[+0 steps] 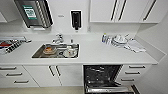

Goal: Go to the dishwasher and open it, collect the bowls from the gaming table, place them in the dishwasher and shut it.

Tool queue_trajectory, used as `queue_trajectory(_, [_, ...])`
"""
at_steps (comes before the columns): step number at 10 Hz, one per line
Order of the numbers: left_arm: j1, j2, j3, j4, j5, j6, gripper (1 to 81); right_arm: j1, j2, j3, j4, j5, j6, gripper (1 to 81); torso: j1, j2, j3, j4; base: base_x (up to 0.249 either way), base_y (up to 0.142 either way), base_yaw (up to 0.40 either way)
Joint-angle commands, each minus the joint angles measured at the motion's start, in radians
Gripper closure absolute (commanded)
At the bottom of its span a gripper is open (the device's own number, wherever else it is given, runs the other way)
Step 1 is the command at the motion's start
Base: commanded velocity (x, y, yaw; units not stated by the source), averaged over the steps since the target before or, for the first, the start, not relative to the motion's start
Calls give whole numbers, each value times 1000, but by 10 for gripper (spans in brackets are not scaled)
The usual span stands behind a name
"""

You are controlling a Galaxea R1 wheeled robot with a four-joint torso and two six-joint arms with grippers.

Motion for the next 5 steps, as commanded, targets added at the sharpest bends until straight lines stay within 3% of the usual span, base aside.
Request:
queue_trajectory(1, [-225,-29,56,-36,163,0,811,35,-38,26,7,-67,1,811,0,0,0,0,0,0,0])
queue_trajectory(5, [-328,39,42,-55,189,0,811,41,-33,27,7,-69,1,811,0,0,0,0,0,0,0])
